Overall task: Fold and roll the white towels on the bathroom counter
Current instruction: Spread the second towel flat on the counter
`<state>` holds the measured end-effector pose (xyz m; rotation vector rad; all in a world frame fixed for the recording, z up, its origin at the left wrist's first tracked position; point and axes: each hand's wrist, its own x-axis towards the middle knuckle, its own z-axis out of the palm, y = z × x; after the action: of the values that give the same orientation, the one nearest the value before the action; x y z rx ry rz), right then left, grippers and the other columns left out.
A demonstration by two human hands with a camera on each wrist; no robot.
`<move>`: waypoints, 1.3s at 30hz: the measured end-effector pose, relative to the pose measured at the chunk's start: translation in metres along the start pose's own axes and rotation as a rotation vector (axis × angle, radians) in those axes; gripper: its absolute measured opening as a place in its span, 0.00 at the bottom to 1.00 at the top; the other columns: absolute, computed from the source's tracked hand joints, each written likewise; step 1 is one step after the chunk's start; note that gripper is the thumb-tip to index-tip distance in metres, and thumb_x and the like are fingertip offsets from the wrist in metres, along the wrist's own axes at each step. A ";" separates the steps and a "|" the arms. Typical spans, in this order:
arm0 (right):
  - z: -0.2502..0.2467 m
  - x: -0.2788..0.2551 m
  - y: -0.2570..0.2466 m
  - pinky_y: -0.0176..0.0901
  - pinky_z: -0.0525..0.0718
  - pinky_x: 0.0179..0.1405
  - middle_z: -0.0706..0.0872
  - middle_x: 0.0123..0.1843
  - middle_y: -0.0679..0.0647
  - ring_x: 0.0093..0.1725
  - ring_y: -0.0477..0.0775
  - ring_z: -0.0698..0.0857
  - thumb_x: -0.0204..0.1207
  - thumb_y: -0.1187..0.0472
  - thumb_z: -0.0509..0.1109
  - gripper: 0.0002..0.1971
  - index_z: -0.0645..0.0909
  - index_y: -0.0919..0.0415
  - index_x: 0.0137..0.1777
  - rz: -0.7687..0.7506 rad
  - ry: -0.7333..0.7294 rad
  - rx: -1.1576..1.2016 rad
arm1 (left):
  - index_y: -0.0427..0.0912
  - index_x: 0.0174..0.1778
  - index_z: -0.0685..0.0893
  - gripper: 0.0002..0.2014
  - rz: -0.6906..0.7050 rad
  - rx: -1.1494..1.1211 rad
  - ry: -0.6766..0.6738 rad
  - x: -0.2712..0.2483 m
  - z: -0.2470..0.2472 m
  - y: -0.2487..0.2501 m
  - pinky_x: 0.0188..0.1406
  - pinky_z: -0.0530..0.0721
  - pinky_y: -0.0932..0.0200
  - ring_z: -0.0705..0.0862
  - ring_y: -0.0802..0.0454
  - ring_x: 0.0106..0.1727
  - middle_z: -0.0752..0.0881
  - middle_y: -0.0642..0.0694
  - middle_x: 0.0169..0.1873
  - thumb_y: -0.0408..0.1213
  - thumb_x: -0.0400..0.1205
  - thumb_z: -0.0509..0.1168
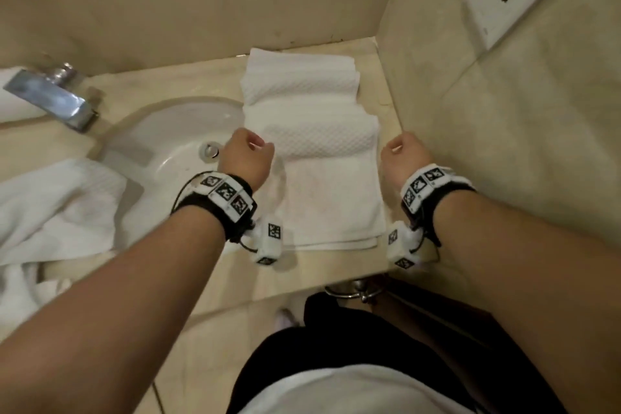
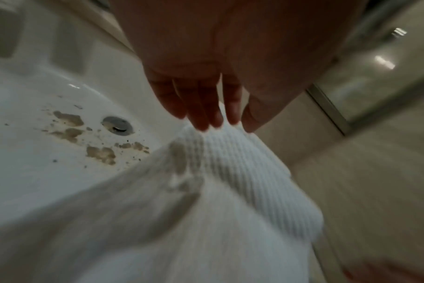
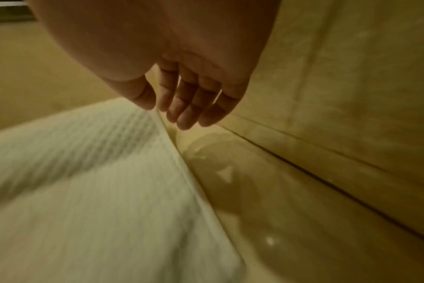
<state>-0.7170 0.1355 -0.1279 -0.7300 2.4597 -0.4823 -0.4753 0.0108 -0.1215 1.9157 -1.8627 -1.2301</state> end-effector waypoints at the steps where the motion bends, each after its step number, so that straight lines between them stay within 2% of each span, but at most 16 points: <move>1: 0.008 -0.011 0.011 0.41 0.77 0.46 0.87 0.49 0.53 0.48 0.60 0.85 0.80 0.52 0.65 0.06 0.78 0.53 0.50 0.007 -0.038 -0.046 | 0.47 0.49 0.81 0.10 0.064 0.070 -0.083 -0.014 0.008 -0.009 0.38 0.79 0.57 0.84 0.50 0.43 0.86 0.48 0.44 0.49 0.82 0.70; 3: 0.023 -0.033 0.031 0.43 0.78 0.47 0.85 0.50 0.51 0.48 0.59 0.84 0.80 0.45 0.66 0.12 0.78 0.54 0.52 0.046 -0.137 -0.097 | 0.47 0.45 0.83 0.08 0.145 0.226 -0.222 -0.043 0.023 -0.032 0.37 0.79 0.57 0.84 0.49 0.42 0.85 0.49 0.41 0.47 0.82 0.70; 6: 0.038 -0.057 0.050 0.42 0.74 0.47 0.82 0.53 0.56 0.54 0.62 0.84 0.81 0.41 0.66 0.23 0.76 0.61 0.63 0.215 -0.242 -0.087 | 0.47 0.53 0.82 0.13 0.129 0.447 -0.268 -0.072 0.030 -0.069 0.53 0.85 0.47 0.83 0.41 0.52 0.81 0.46 0.52 0.51 0.80 0.70; 9: 0.045 -0.067 0.060 0.43 0.72 0.32 0.83 0.36 0.56 0.36 0.59 0.81 0.82 0.44 0.66 0.20 0.81 0.65 0.45 0.238 -0.284 -0.063 | 0.46 0.59 0.76 0.22 0.084 0.482 -0.231 -0.089 0.030 -0.098 0.55 0.81 0.48 0.78 0.40 0.56 0.75 0.44 0.56 0.53 0.77 0.73; 11: 0.046 -0.072 0.060 0.44 0.71 0.31 0.76 0.29 0.55 0.29 0.56 0.75 0.83 0.47 0.65 0.21 0.76 0.62 0.34 0.220 -0.302 -0.096 | 0.45 0.59 0.75 0.21 0.148 0.504 -0.245 -0.096 0.029 -0.109 0.54 0.80 0.48 0.78 0.40 0.55 0.75 0.44 0.56 0.49 0.76 0.73; 13: 0.046 -0.076 0.059 0.45 0.69 0.33 0.74 0.30 0.54 0.28 0.55 0.73 0.84 0.49 0.64 0.20 0.72 0.60 0.32 0.212 -0.300 -0.084 | 0.43 0.57 0.76 0.16 0.239 0.547 -0.226 -0.098 0.028 -0.114 0.51 0.81 0.46 0.80 0.37 0.53 0.78 0.41 0.54 0.44 0.79 0.70; 16: 0.045 -0.082 0.059 0.44 0.67 0.29 0.76 0.33 0.52 0.31 0.55 0.75 0.82 0.50 0.65 0.16 0.73 0.58 0.36 0.219 -0.255 0.018 | 0.42 0.48 0.75 0.07 0.266 0.562 -0.132 -0.097 0.024 -0.115 0.37 0.79 0.49 0.83 0.38 0.44 0.81 0.42 0.42 0.42 0.86 0.63; 19: 0.047 -0.090 0.063 0.45 0.71 0.36 0.82 0.40 0.51 0.39 0.54 0.80 0.79 0.48 0.69 0.12 0.77 0.56 0.43 0.247 -0.229 0.105 | 0.40 0.46 0.73 0.08 0.104 0.393 -0.086 -0.100 0.020 -0.120 0.30 0.77 0.52 0.82 0.40 0.33 0.82 0.42 0.32 0.40 0.86 0.61; 22: 0.053 -0.098 0.069 0.43 0.74 0.44 0.82 0.43 0.50 0.44 0.55 0.81 0.77 0.47 0.74 0.14 0.78 0.55 0.48 0.232 -0.240 0.071 | 0.38 0.47 0.71 0.07 -0.295 -0.171 -0.063 -0.105 0.025 -0.127 0.34 0.90 0.42 0.88 0.39 0.31 0.89 0.37 0.33 0.35 0.85 0.63; 24: 0.059 -0.103 0.074 0.42 0.74 0.43 0.82 0.42 0.49 0.41 0.53 0.81 0.76 0.46 0.76 0.15 0.77 0.54 0.43 0.175 -0.240 0.009 | 0.39 0.49 0.68 0.04 -0.557 -0.553 -0.110 -0.112 0.032 -0.127 0.30 0.85 0.44 0.84 0.38 0.29 0.86 0.30 0.33 0.30 0.87 0.57; 25: 0.062 -0.105 0.076 0.41 0.73 0.41 0.83 0.42 0.50 0.39 0.52 0.80 0.76 0.46 0.76 0.15 0.76 0.54 0.41 0.139 -0.225 -0.008 | 0.39 0.50 0.69 0.02 -0.594 -0.601 -0.122 -0.114 0.035 -0.127 0.30 0.83 0.45 0.83 0.38 0.29 0.84 0.27 0.32 0.30 0.88 0.55; 30: 0.071 -0.107 0.077 0.42 0.69 0.33 0.82 0.43 0.53 0.33 0.44 0.75 0.75 0.47 0.77 0.16 0.74 0.55 0.42 0.063 -0.170 -0.066 | 0.29 0.44 0.80 0.14 -0.475 -0.315 -0.189 -0.117 0.032 -0.131 0.38 0.92 0.32 0.91 0.33 0.30 0.90 0.31 0.30 0.36 0.88 0.56; 32: 0.070 -0.107 0.077 0.42 0.71 0.38 0.82 0.44 0.53 0.34 0.47 0.76 0.75 0.46 0.77 0.17 0.75 0.56 0.44 0.101 -0.173 -0.068 | 0.29 0.43 0.85 0.18 -0.415 -0.091 -0.265 -0.114 0.022 -0.131 0.40 0.94 0.39 0.92 0.36 0.33 0.91 0.36 0.29 0.40 0.85 0.58; 35: 0.068 -0.110 0.081 0.43 0.74 0.43 0.81 0.46 0.51 0.42 0.54 0.79 0.73 0.42 0.78 0.22 0.75 0.57 0.52 0.163 -0.176 -0.044 | 0.38 0.44 0.86 0.15 -0.307 0.239 -0.277 -0.114 0.010 -0.129 0.41 0.87 0.51 0.88 0.42 0.39 0.91 0.41 0.37 0.48 0.80 0.62; 37: 0.069 -0.111 0.083 0.42 0.75 0.45 0.80 0.47 0.51 0.45 0.56 0.79 0.74 0.41 0.77 0.23 0.74 0.57 0.55 0.179 -0.196 -0.042 | 0.44 0.44 0.80 0.11 -0.159 0.270 -0.153 -0.117 0.010 -0.122 0.38 0.80 0.52 0.83 0.46 0.41 0.86 0.46 0.40 0.49 0.77 0.64; 39: 0.070 -0.111 0.084 0.42 0.74 0.46 0.79 0.47 0.52 0.46 0.56 0.78 0.76 0.41 0.75 0.21 0.76 0.56 0.54 0.171 -0.230 -0.074 | 0.45 0.45 0.79 0.09 0.189 0.325 -0.043 -0.116 0.019 -0.113 0.41 0.80 0.50 0.80 0.44 0.43 0.81 0.46 0.43 0.47 0.78 0.65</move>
<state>-0.6304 0.2541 -0.1808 -0.5638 2.3074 -0.2302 -0.3889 0.1439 -0.1593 1.8146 -2.3246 -0.9670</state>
